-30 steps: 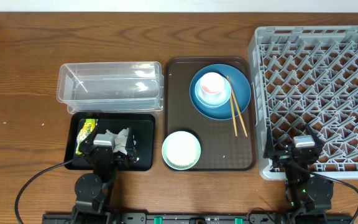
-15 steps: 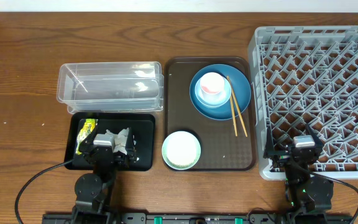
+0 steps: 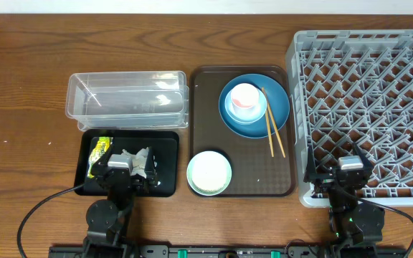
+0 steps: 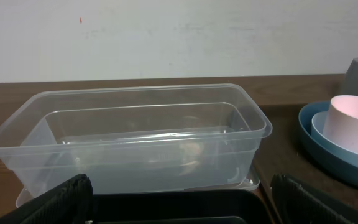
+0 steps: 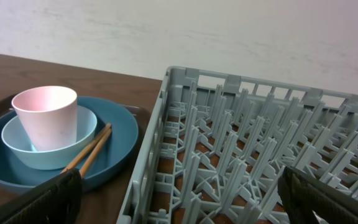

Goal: Sort waste into correct bins and load items into the dishwasher rack
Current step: 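Move the left gripper over the white tissue on the black tray, then lower the left gripper and grasp the crumpled white tissue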

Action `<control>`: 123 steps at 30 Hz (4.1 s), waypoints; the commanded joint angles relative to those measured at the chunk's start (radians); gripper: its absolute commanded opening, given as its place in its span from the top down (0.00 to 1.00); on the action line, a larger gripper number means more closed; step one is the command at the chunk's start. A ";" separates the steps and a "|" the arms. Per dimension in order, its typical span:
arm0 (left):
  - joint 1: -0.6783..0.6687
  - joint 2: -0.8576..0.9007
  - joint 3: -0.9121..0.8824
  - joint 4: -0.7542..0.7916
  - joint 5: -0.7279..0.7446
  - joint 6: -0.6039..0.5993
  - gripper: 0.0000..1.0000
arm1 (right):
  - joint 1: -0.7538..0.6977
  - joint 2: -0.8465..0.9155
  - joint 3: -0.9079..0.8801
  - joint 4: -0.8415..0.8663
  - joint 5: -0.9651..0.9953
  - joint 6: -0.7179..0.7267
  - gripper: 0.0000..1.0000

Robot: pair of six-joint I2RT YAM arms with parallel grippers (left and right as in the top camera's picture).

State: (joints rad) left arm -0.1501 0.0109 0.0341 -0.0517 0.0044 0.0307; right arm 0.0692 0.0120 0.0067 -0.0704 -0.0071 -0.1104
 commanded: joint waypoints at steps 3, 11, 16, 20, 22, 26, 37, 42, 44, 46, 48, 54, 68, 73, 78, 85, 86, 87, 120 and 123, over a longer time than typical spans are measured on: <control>-0.004 -0.005 -0.030 -0.019 -0.012 0.014 0.05 | 0.011 0.000 -0.001 -0.005 0.007 -0.003 0.01; -0.004 -0.005 0.038 -0.022 -0.011 -0.056 0.05 | 0.011 0.000 -0.001 -0.005 0.007 -0.003 0.01; -0.004 -0.004 0.179 -0.165 0.024 -0.123 0.05 | 0.011 0.000 -0.001 -0.004 0.007 -0.003 0.01; -0.004 0.021 0.309 -0.325 0.100 -0.123 0.05 | 0.011 0.000 -0.001 -0.005 0.007 -0.003 0.01; -0.004 0.055 0.383 -0.407 0.117 -0.123 0.05 | 0.011 0.000 -0.001 -0.005 0.007 -0.003 0.01; -0.004 0.190 0.567 -0.583 0.120 -0.123 0.05 | 0.011 0.000 -0.001 -0.005 0.007 -0.003 0.01; -0.004 0.815 1.197 -1.170 0.121 -0.122 0.05 | 0.011 0.000 -0.001 -0.004 0.007 -0.003 0.01; -0.004 0.913 1.262 -1.232 0.123 -0.122 0.05 | 0.011 0.000 -0.001 -0.005 0.007 -0.003 0.01; -0.004 0.925 1.241 -1.230 0.122 -0.142 0.14 | 0.012 0.000 -0.001 -0.005 0.007 -0.003 0.01; -0.004 0.936 1.207 -1.226 0.122 -0.215 0.30 | 0.011 0.000 -0.001 -0.005 0.007 -0.003 0.01; -0.004 0.943 1.168 -1.227 0.121 -0.250 0.30 | 0.011 0.000 -0.001 -0.004 0.007 -0.003 0.01; -0.004 0.945 1.027 -1.191 0.048 -0.341 0.30 | 0.011 0.000 -0.001 -0.005 0.007 -0.003 0.01; -0.004 0.998 0.771 -0.887 0.047 -0.410 0.25 | 0.011 0.000 -0.001 -0.004 0.007 -0.003 0.01; -0.004 1.065 0.769 -0.818 0.047 -0.411 0.25 | 0.011 0.000 -0.001 -0.004 0.007 -0.003 0.01; -0.004 1.164 0.768 -0.787 0.025 -0.411 0.24 | 0.011 0.000 -0.001 -0.005 0.007 -0.003 0.01; -0.004 1.254 0.768 -0.770 -0.006 -0.437 0.20 | 0.011 0.000 -0.001 -0.005 0.007 -0.003 0.01; -0.004 1.265 0.768 -0.766 -0.021 -0.437 0.20 | 0.011 0.000 -0.001 -0.005 0.007 -0.003 0.01; -0.004 1.276 0.768 -0.764 -0.038 -0.437 0.20 | 0.011 0.000 -0.001 -0.004 0.007 -0.003 0.01; -0.004 1.515 0.742 -0.692 -0.066 -0.439 0.25 | 0.011 0.000 -0.001 -0.005 0.007 -0.003 0.01; -0.004 1.515 0.742 -0.694 -0.066 -0.439 0.36 | 0.011 0.000 -0.001 -0.005 0.007 -0.003 0.01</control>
State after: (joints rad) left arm -0.1528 1.5227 0.7784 -0.7429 -0.0380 -0.4023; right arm 0.0692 0.0132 0.0067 -0.0704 -0.0067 -0.1104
